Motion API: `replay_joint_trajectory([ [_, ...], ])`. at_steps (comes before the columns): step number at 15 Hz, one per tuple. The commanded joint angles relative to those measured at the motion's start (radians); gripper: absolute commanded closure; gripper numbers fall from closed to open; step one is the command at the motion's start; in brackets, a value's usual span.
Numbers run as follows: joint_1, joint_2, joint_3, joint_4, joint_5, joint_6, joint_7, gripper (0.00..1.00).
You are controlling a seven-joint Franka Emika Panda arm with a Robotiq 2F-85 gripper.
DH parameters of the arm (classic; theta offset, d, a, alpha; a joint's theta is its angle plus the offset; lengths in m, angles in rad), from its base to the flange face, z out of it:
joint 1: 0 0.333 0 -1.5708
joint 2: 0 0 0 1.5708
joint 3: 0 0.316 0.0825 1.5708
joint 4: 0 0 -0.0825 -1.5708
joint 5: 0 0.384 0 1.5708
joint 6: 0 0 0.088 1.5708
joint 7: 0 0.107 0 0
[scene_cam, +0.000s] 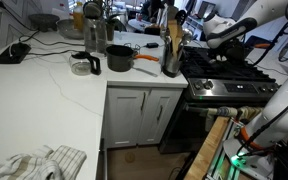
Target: Move the silver spatula to the left
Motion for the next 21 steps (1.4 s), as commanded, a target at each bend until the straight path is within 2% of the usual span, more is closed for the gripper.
replay_joint_trajectory([
  [1, 0.001, -0.002, 0.005, -0.01, -0.001, -0.008, 0.016, 0.36],
  [5, -0.01, -0.047, 0.007, -0.033, 0.058, 0.001, -0.078, 0.05],
  [6, -0.016, -0.073, 0.004, -0.048, 0.081, 0.004, -0.13, 0.01],
  [9, -0.045, -0.168, -0.014, -0.105, 0.156, 0.035, -0.336, 0.0],
  [17, -0.131, -0.468, -0.109, -0.255, 0.374, -0.001, -0.908, 0.0],
  [21, -0.133, -0.596, -0.152, -0.311, 0.479, -0.041, -1.128, 0.0],
])
